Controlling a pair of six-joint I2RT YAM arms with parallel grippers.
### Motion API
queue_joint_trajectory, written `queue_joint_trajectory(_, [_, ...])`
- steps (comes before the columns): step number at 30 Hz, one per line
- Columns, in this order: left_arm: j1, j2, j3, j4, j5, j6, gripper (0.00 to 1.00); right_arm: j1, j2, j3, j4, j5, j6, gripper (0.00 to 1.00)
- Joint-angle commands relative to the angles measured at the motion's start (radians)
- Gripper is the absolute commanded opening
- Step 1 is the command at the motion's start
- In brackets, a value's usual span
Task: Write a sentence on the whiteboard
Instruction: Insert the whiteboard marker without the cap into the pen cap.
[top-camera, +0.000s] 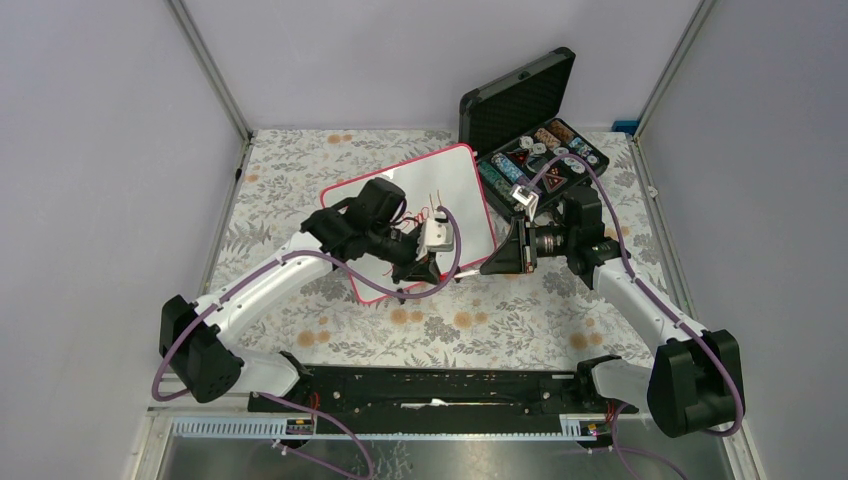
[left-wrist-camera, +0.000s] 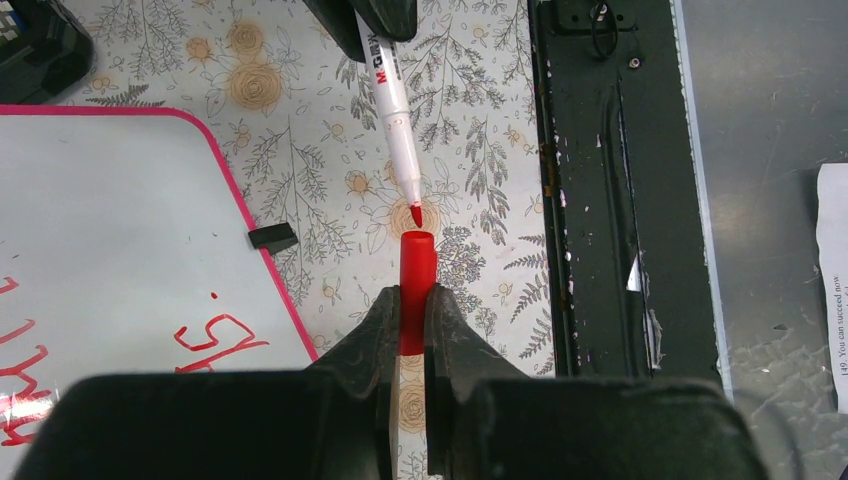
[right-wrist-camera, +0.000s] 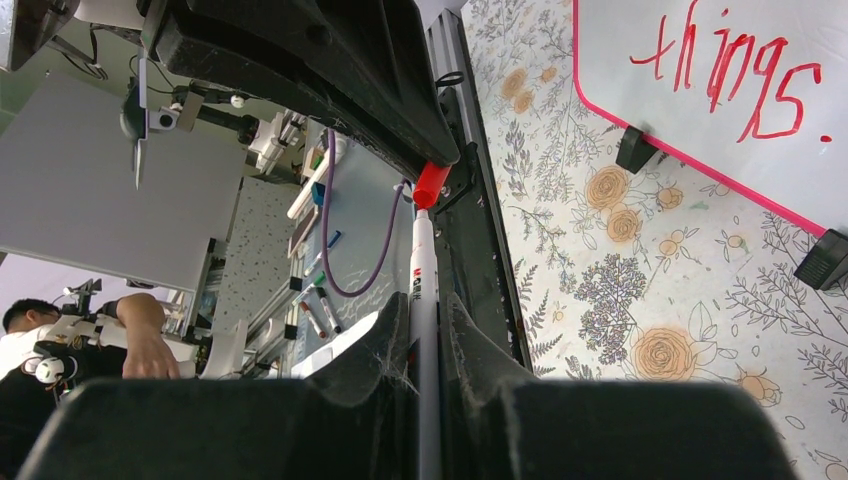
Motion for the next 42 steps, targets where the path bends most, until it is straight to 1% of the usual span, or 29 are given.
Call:
queue_joint_trajectory(1, [-0.006,-0.008,0.012,0.018,0.028,0.022,0.00,0.014,0.000,0.011,0.037,-0.005,0.001,0.00])
queue_joint_trajectory(8, [-0.014,0.001,0.021,0.018,0.023,0.012,0.00,0.020,0.003,0.012,0.035,0.005,-0.004,0.00])
queue_joint_trajectory(19, [-0.021,0.014,0.040,0.020,0.016,-0.011,0.00,0.028,0.008,0.043,-0.051,0.070,-0.077,0.00])
queue_joint_trajectory(24, [-0.025,0.023,0.040,0.054,-0.010,-0.063,0.00,0.036,0.005,0.055,-0.061,0.090,-0.088,0.00])
queue_joint_trajectory(27, [-0.024,0.035,0.047,0.086,-0.035,-0.124,0.00,0.041,0.008,0.059,-0.068,0.109,-0.102,0.00])
queue_joint_trajectory(34, [-0.028,0.077,0.082,0.120,-0.039,-0.201,0.00,0.056,0.021,0.074,-0.068,0.169,-0.112,0.00])
queue_joint_trajectory(39, [-0.031,0.095,0.095,0.151,-0.053,-0.243,0.00,0.081,0.041,0.092,-0.129,0.195,-0.137,0.00])
queue_joint_trajectory(42, [-0.030,0.098,0.093,0.173,-0.113,-0.271,0.00,0.090,0.046,0.099,-0.160,0.196,-0.160,0.00])
